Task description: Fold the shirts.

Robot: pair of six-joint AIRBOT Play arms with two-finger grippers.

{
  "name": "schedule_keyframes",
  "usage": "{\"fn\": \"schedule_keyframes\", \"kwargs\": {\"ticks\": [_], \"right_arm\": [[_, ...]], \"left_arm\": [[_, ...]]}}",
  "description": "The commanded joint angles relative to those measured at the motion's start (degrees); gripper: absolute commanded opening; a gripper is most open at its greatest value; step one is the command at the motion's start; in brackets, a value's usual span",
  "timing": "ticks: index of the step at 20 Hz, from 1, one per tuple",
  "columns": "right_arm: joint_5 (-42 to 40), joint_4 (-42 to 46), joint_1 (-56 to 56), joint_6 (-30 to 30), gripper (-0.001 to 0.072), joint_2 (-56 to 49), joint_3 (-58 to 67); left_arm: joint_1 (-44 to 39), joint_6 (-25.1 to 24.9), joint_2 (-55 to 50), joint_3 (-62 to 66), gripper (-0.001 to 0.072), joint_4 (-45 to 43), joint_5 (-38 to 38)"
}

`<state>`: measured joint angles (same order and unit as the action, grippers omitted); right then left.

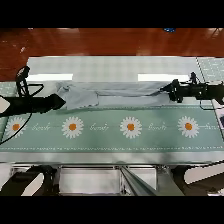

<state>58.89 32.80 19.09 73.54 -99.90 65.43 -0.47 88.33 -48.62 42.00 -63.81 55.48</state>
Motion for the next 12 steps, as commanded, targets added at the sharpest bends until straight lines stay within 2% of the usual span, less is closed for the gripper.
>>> {"fn": "schedule_keyframes", "kwargs": {"ticks": [1,2,3,6,9,10,11,12], "right_arm": [[-2.01,-1.40,-3.56,0.57,0.0376,-1.49,2.80],[-2.23,-1.38,-4.31,0.52,0.0250,-1.49,3.15],[-1.90,-1.42,-4.70,-0.63,0.0030,-1.44,3.43],[0.35,0.09,-4.42,-1.20,0.0026,0.31,3.48],[3.26,9.64,-3.78,0.07,0.0026,6.43,3.10],[3.21,13.14,-3.54,0.79,0.0026,9.79,2.14],[3.21,15.58,-3.48,1.18,0.0026,13.20,0.79],[3.26,17.66,-3.30,1.22,0.0026,16.68,-0.87]], "left_arm": [[-0.02,0.04,0.02,-0.02,0.0508,0.02,-0.04],[-0.02,0.04,0.02,-0.02,0.0508,0.02,-0.04],[-0.02,0.04,0.02,-0.02,0.0508,0.02,-0.04],[-0.02,0.02,0.02,-0.02,0.0508,0.02,-0.04],[-0.04,-0.02,0.02,-0.02,0.0506,1.07,-0.04],[-0.04,-0.24,0.00,-0.02,0.0473,2.21,-0.04],[-0.07,-0.96,0.00,-0.02,0.0273,3.69,-0.04],[-0.46,-2.34,-0.13,-0.02,0.0011,5.22,-0.74]]}}
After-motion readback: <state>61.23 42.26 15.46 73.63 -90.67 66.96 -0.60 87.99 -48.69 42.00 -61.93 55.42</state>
